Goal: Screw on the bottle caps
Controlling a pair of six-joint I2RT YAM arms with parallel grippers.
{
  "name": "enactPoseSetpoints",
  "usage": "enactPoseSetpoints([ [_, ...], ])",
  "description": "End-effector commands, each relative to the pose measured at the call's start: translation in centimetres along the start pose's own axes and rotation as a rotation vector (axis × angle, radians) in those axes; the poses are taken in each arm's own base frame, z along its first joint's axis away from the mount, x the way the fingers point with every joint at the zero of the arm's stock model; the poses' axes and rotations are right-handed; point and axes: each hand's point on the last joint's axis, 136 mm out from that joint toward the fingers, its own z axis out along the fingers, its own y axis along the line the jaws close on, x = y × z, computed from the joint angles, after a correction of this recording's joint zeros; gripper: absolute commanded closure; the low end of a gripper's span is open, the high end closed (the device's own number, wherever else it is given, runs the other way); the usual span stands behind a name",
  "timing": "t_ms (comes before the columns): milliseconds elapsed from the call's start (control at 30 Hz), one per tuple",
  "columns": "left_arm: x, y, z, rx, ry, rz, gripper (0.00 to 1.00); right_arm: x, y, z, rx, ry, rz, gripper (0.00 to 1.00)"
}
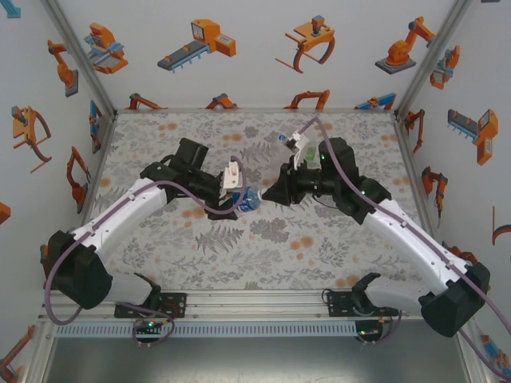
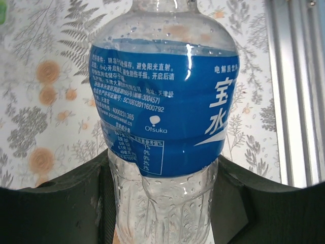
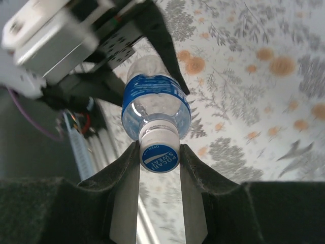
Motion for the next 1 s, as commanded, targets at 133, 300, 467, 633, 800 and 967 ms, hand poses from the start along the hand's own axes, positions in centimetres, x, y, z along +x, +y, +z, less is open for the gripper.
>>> enactPoseSetpoints([
  [133,-3.1,1.2,-1.3,-0.12,-0.106,0.087,1.0,0.5,-4.0,3.0,0.111,-0.049,0.798,1.0],
  [300,-2.9,1.6,-1.3,-0.152,-0.1,0.088,1.0,-0.6,-4.0,3.6,0.072,-0.096,0.858,0.92],
  [467,-2.9,1.6,-1.1,-0.143,-0.099,0.082,1.0,-1.1,-3.7,3.4,0.081,-0.081,0.755,0.76],
  [633,-2.8,1.5,-1.1,-0.138,-0.094,0.083,1.0,-2.3,-2.6,2.2,0.086,-0.074,0.58,0.58],
  [800,-2.9,1.4,-1.2,-0.133,-0.092,0.083,1.0,-3.7,-2.0,0.8,0.074,-0.107,0.424,0.48],
  [967,-2.9,1.4,-1.2,-0.132,-0.092,0.083,1.0,-5.8,0.5,-0.5,-0.056,-0.156,0.165,0.46],
])
